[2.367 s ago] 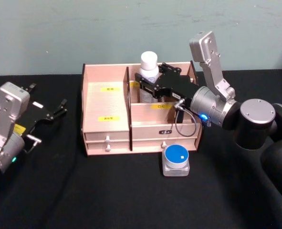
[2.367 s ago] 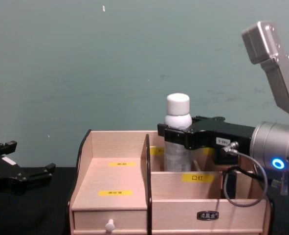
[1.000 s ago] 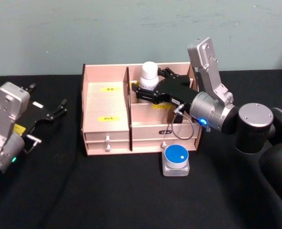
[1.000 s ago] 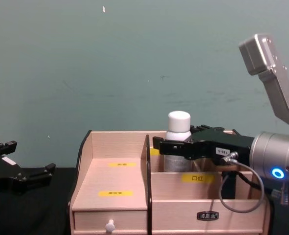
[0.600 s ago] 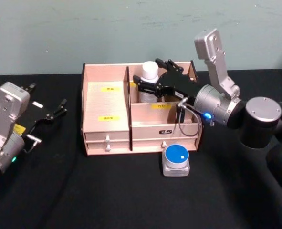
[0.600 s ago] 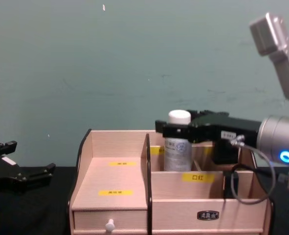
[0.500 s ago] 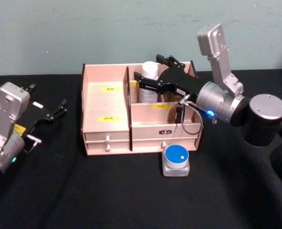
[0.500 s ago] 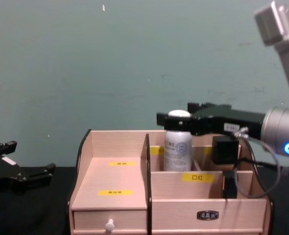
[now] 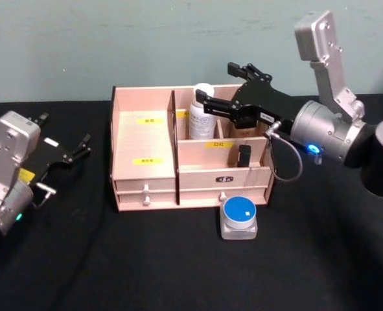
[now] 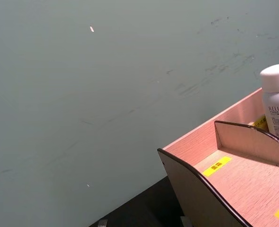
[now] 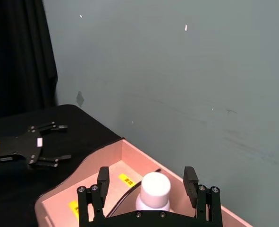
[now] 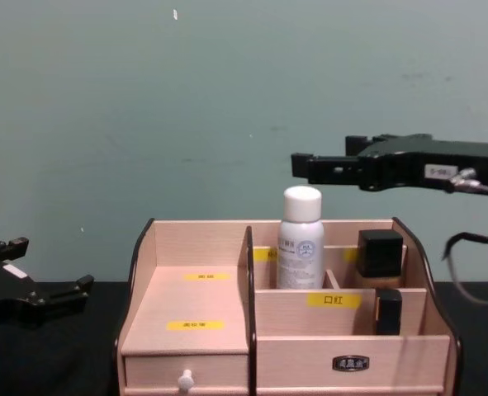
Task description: Pick up the facial cleanser and watermelon frost from the table and place them into the tiered storage box.
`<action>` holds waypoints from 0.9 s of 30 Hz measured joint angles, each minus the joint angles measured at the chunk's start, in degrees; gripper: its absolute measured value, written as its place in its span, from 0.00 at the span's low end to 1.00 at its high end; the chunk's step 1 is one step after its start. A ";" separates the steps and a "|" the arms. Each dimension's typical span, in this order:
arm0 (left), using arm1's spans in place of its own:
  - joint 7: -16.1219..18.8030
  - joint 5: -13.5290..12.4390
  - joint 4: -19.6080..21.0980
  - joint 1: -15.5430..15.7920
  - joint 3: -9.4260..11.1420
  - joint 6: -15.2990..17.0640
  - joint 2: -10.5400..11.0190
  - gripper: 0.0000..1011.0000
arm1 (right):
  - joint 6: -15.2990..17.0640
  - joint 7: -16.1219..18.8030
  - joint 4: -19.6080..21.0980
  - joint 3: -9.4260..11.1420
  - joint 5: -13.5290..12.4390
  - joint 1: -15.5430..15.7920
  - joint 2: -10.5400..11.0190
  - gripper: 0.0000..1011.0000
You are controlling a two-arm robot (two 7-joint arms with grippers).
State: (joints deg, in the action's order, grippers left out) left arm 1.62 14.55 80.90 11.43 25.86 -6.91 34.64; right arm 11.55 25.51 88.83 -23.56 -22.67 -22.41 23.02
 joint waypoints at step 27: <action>0.00 0.00 0.00 0.00 0.00 0.00 0.00 0.99 | 15.16 -8.86 27.85 5.07 -3.77 24.17 16.68 0.99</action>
State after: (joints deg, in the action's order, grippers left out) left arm 1.62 14.55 80.90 11.43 25.86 -6.91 34.65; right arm 26.71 16.66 116.68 -18.49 -26.44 1.76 39.70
